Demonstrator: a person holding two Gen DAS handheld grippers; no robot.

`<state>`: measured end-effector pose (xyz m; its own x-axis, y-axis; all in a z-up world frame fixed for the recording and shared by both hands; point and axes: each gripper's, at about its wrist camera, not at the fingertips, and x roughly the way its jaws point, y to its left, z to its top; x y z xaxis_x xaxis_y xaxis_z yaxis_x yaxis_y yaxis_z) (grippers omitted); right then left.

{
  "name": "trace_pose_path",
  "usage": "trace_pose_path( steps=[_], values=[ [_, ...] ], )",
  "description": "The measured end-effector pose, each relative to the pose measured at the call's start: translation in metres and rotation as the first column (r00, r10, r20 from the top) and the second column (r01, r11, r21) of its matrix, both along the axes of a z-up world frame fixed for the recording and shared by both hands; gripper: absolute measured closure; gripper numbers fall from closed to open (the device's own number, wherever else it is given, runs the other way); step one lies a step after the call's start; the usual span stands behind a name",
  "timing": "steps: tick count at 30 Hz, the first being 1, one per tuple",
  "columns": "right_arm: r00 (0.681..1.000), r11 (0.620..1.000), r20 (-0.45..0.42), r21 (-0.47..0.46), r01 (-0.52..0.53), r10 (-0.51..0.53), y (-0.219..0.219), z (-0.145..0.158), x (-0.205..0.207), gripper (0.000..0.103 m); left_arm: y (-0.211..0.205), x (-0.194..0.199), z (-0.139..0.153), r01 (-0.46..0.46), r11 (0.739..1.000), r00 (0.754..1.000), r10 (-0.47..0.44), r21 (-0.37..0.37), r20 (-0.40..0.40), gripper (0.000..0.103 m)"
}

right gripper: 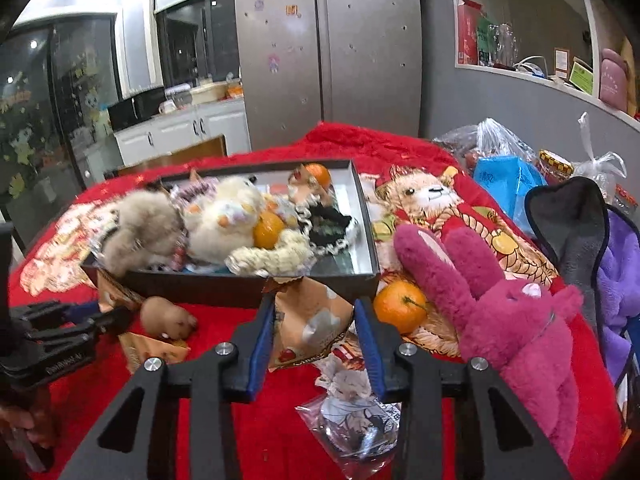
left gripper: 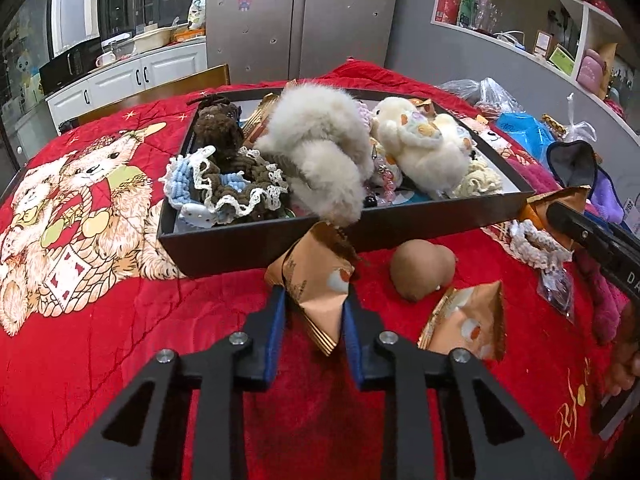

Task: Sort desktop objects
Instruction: 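Close left tool on gold-striped paper candy while right tool grips a patterned paper candy, then lift both wrapped candies off the quilt and hold them up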

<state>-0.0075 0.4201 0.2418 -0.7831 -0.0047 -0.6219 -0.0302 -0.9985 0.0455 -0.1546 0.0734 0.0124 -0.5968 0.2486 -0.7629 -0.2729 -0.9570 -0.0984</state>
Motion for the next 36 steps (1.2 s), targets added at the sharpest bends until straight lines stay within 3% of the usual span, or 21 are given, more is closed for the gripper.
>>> trace_pose_path(
  steps=[6,16,36],
  values=[
    [0.999,0.996,0.018,-0.077,-0.033,0.035,-0.004,0.0,0.001,0.063,0.002,0.013,0.009,0.013,1.0,1.0,-0.013,0.004,-0.023,0.077],
    [0.994,0.987,-0.037,-0.122,-0.107,0.104,-0.024,0.01,0.014,0.063,-0.003,0.027,0.026,0.004,1.0,0.998,-0.003,0.012,-0.068,0.077],
    [0.986,0.985,-0.027,-0.054,-0.164,0.163,-0.052,0.004,0.017,0.063,-0.014,0.026,0.03,-0.03,1.0,0.996,0.03,0.002,-0.083,0.077]
  ],
)
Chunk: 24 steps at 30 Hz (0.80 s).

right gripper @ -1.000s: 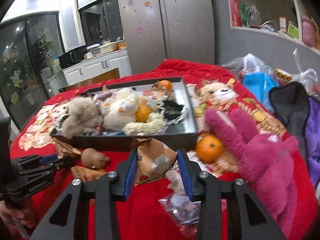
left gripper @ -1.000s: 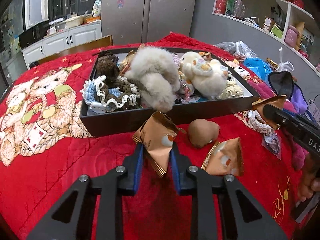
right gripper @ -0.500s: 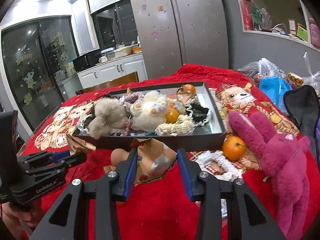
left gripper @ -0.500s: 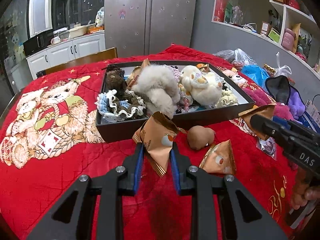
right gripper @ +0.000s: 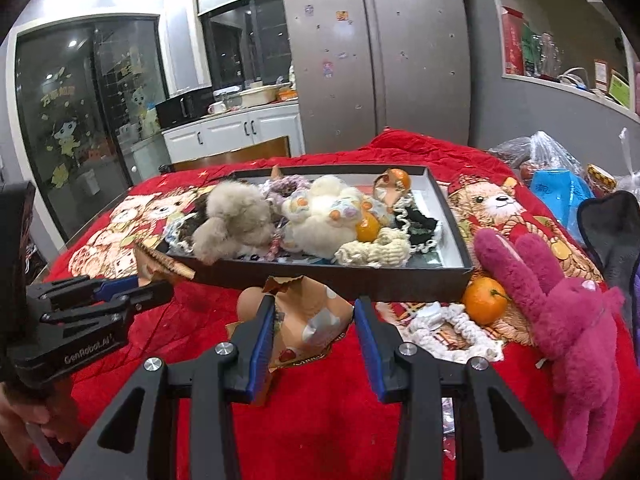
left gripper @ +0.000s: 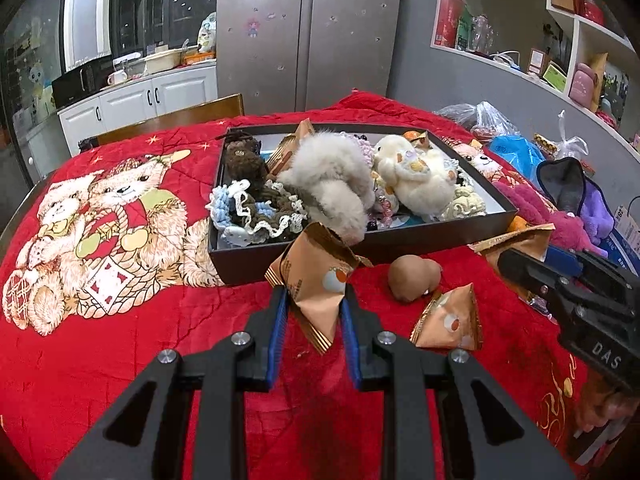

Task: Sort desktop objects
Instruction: 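Lift both wrapped candies off the quilt and hold them up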

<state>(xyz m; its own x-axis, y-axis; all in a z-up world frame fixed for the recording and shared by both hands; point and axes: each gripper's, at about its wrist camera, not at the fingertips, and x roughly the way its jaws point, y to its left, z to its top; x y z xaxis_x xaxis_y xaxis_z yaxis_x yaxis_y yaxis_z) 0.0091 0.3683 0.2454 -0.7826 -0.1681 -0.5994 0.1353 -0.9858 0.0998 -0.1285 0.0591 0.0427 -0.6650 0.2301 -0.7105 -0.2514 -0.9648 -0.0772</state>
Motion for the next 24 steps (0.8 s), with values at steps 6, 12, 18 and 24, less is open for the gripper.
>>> trace_pose_path(
  steps=[6,12,18,24],
  values=[
    [1.0,1.0,-0.001,0.008,-0.015,0.015,-0.006,-0.001,0.0,0.063,0.0,-0.002,-0.005,-0.002,1.0,1.0,0.002,-0.01,0.007,0.077],
    [0.999,1.0,-0.017,0.014,-0.028,0.028,-0.009,-0.002,0.001,0.063,0.0,-0.002,0.0,0.003,1.0,1.0,-0.003,-0.005,-0.001,0.077],
    [0.998,0.999,-0.035,-0.008,-0.047,0.047,-0.014,0.004,0.005,0.063,0.002,0.005,0.02,0.018,1.0,0.999,-0.017,0.01,-0.047,0.077],
    [0.998,0.998,-0.06,-0.049,-0.026,0.023,-0.013,0.017,0.008,0.063,-0.007,0.003,0.034,-0.001,0.999,0.999,0.003,0.04,-0.048,0.077]
  ],
)
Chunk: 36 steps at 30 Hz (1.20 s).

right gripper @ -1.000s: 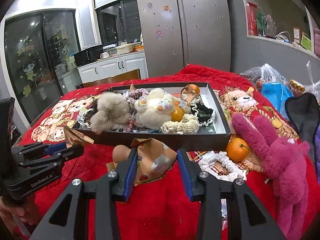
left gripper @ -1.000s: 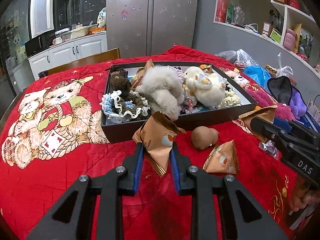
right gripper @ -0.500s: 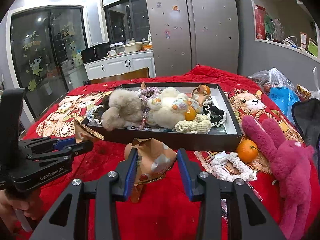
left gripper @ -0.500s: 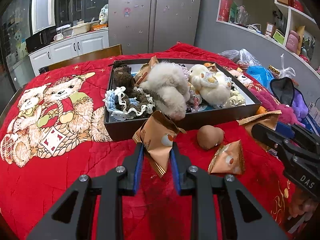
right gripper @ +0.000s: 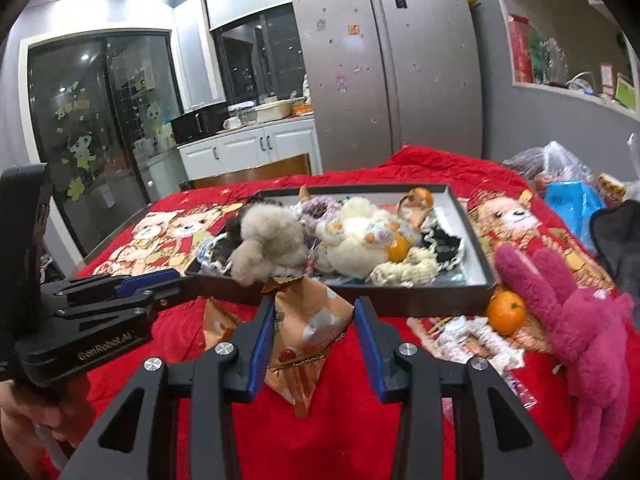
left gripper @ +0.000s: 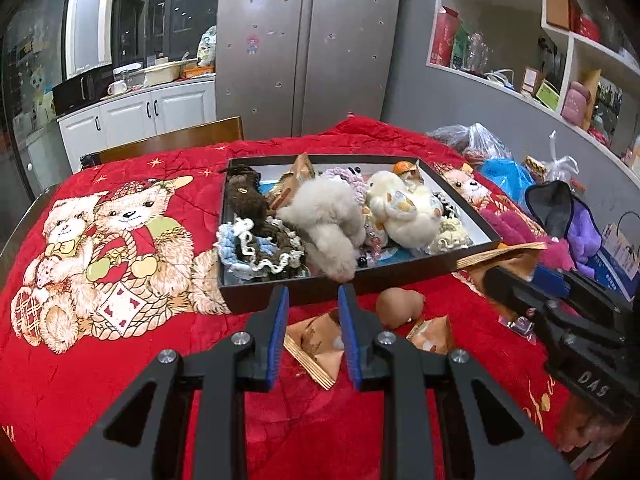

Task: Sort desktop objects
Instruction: 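Lift both wrapped candies off the quilt and hold them up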

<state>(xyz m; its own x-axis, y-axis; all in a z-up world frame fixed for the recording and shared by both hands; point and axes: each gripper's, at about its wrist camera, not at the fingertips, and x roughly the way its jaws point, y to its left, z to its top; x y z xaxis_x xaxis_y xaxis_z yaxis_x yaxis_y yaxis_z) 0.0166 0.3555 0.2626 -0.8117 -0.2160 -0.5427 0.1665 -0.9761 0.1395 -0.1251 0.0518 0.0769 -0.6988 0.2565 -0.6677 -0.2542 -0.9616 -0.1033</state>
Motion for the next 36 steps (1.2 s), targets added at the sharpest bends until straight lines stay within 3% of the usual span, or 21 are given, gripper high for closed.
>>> trace_pose_path(
  steps=[6,11,18,21,22,26,28,30,36],
  values=[
    [1.0,0.999,-0.021,-0.037,0.003,-0.004,0.003,0.005,0.004,0.063,-0.007,-0.004,-0.018,0.026,0.999,0.997,-0.027,0.02,0.069,0.077],
    [1.0,1.0,-0.014,-0.022,-0.01,0.01,-0.002,0.0,0.007,0.063,0.011,-0.001,-0.032,0.063,0.997,0.995,-0.06,-0.038,0.085,0.076],
    [1.0,1.0,-0.017,-0.025,-0.009,0.008,0.001,-0.001,0.012,0.063,0.025,-0.012,-0.059,0.043,0.991,0.993,-0.029,-0.123,0.113,0.059],
    [1.0,0.999,-0.016,-0.031,-0.005,0.005,0.004,0.0,0.014,0.063,0.026,-0.02,-0.065,0.036,0.993,0.989,-0.019,-0.11,0.147,0.037],
    [1.0,1.0,-0.019,-0.027,-0.005,0.005,0.004,0.0,0.015,0.063,0.026,-0.022,-0.067,0.03,0.994,0.989,-0.014,-0.107,0.147,0.036],
    [1.0,1.0,-0.021,-0.024,-0.009,0.008,0.004,0.0,0.015,0.063,0.03,-0.026,-0.072,0.035,0.991,0.988,-0.015,-0.127,0.157,0.037],
    [1.0,1.0,-0.019,-0.016,-0.007,0.007,0.003,-0.001,0.014,0.063,0.029,-0.025,-0.071,0.028,0.991,0.989,-0.008,-0.132,0.15,0.057],
    [1.0,1.0,-0.015,-0.012,-0.007,0.007,0.003,-0.002,0.013,0.063,0.027,-0.024,-0.07,0.026,0.992,0.989,-0.008,-0.124,0.145,0.062],
    [1.0,1.0,-0.022,0.0,-0.014,0.014,0.0,-0.002,0.016,0.063,0.023,-0.015,-0.061,0.021,0.994,0.994,-0.009,-0.108,0.11,0.064]
  ],
)
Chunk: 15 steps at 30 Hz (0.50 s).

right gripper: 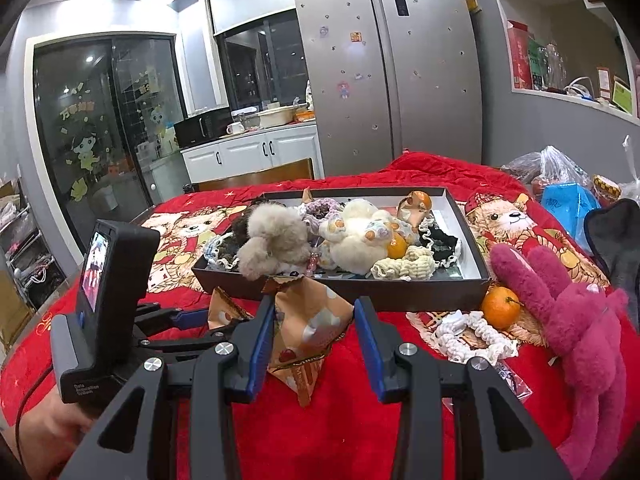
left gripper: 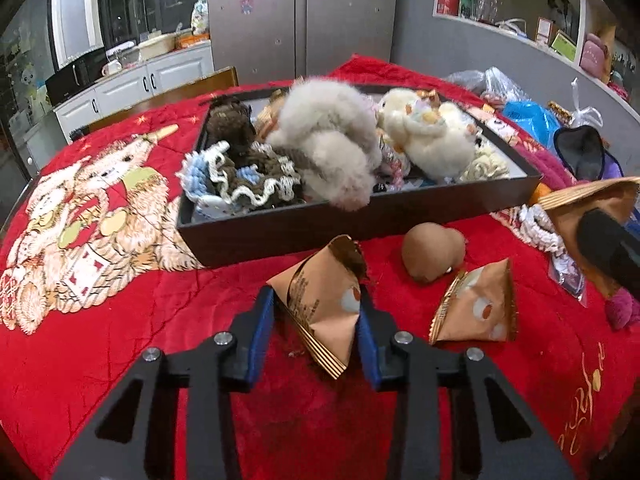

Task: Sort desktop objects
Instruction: 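Lift both wrapped candies off the quilt and hold them up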

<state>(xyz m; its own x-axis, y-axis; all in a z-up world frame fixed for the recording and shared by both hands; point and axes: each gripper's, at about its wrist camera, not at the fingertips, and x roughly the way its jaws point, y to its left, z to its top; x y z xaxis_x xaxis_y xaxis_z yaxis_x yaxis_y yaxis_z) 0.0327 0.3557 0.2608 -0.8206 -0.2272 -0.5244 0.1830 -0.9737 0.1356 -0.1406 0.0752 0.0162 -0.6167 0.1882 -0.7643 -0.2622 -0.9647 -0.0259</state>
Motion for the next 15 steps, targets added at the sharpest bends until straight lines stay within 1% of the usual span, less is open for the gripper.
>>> trace_pose_path(
  steps=[6,8,12,15],
  values=[
    [1.0,1.0,-0.01,0.015,-0.011,0.011,-0.006,0.001,0.002,0.063,-0.003,0.016,0.026,0.002,1.0,0.997,-0.002,-0.002,-0.082,0.064],
    [1.0,1.0,-0.012,0.018,-0.012,0.012,-0.008,0.001,0.002,0.063,-0.005,0.019,0.031,-0.002,1.0,0.996,0.003,0.015,-0.088,0.064],
    [1.0,1.0,-0.018,0.023,-0.017,0.018,-0.012,0.002,0.003,0.063,-0.007,0.021,0.037,-0.01,1.0,0.995,0.011,0.014,-0.095,0.064],
    [1.0,1.0,-0.021,0.026,-0.011,0.012,-0.014,0.002,0.004,0.063,-0.009,0.022,0.039,-0.009,0.999,0.996,0.012,0.033,-0.092,0.064]
  ],
)
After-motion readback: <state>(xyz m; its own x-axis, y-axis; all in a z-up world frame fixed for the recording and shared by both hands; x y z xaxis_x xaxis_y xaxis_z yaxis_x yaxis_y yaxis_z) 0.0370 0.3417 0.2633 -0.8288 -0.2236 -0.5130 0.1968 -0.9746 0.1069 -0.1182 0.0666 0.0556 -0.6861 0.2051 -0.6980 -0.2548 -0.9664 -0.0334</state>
